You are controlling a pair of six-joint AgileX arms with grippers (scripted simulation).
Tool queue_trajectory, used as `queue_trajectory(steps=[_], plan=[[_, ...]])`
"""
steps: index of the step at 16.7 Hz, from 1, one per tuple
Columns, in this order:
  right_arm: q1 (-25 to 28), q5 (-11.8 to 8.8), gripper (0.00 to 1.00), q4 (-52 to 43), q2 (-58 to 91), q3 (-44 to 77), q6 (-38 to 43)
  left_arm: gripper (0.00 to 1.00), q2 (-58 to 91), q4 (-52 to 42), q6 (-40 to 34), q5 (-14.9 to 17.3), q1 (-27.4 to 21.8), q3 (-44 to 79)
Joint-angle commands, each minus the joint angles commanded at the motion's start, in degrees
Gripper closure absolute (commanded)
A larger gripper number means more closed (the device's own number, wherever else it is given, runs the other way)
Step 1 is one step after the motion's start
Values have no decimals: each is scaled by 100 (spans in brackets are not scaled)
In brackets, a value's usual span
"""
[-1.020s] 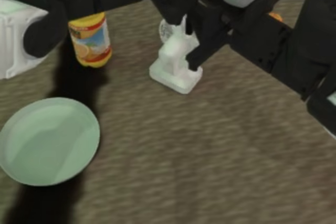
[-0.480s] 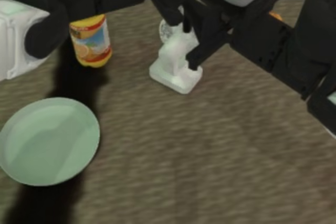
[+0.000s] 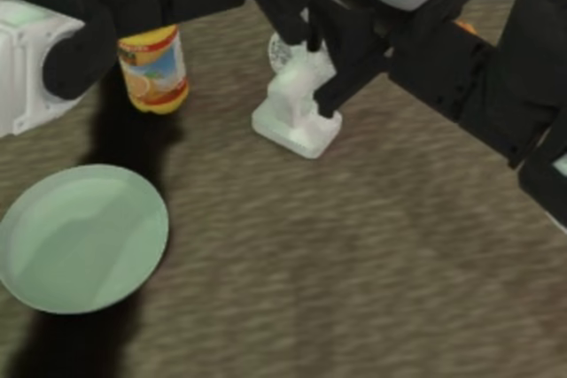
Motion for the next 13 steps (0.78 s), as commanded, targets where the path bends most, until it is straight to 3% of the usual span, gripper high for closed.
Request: queue_trajectory(steps=[12, 13], plan=[[0, 0, 2, 0, 0, 0, 0, 100, 0, 0, 0, 0, 0, 0], [0, 0, 0, 0, 0, 0, 0, 100, 0, 0, 0, 0, 0, 0]])
